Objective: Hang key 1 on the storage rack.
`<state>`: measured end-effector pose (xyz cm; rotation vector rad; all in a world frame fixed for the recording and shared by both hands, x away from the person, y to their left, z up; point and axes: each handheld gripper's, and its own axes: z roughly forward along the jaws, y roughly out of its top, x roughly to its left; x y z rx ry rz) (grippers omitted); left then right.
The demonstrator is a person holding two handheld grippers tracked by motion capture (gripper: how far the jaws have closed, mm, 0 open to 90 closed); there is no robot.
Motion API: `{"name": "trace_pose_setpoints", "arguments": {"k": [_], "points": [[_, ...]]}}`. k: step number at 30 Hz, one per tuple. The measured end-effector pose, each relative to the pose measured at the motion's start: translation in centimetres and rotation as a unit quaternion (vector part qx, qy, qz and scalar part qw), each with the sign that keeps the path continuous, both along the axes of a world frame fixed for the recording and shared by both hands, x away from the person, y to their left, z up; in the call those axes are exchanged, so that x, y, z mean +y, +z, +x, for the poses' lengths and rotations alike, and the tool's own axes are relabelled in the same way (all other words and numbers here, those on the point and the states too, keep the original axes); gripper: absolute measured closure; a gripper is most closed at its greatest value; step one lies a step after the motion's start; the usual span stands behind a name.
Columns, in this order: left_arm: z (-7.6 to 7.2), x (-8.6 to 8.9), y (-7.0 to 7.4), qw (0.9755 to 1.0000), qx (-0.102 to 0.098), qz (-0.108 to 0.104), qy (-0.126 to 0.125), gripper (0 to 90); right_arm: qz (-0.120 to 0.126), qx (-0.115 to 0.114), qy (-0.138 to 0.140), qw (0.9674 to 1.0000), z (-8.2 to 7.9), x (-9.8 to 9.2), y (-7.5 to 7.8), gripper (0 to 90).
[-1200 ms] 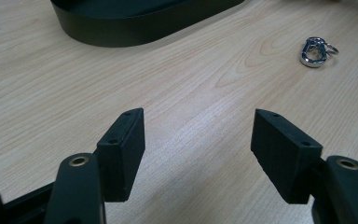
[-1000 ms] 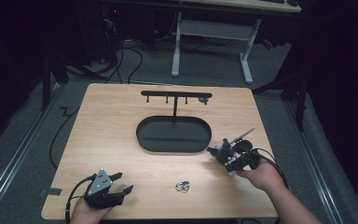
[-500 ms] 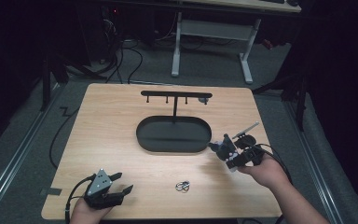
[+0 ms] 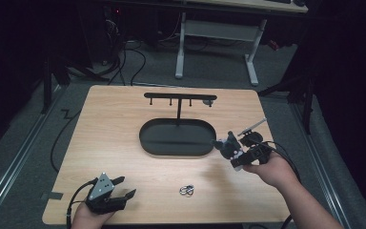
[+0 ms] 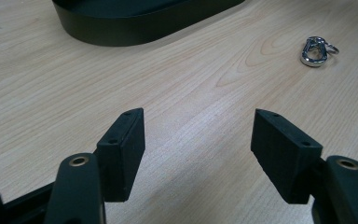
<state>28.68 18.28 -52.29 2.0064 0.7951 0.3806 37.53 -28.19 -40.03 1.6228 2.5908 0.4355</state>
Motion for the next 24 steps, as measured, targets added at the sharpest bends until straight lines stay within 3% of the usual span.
{"name": "trace_pose_setpoints", "arguments": {"k": [13,24], "points": [[0.0,0.0,0.0,1.0,0.0,-0.001,0.0,35.8,0.001,-0.01,0.004,0.9999,0.8,1.2,2.9,47.5],[0.0,0.1,0.0,1.0,0.0,-0.002,0.0,35.7,-0.001,-0.013,0.007,0.9999,1.9,2.1,4.2,47.5]]}}
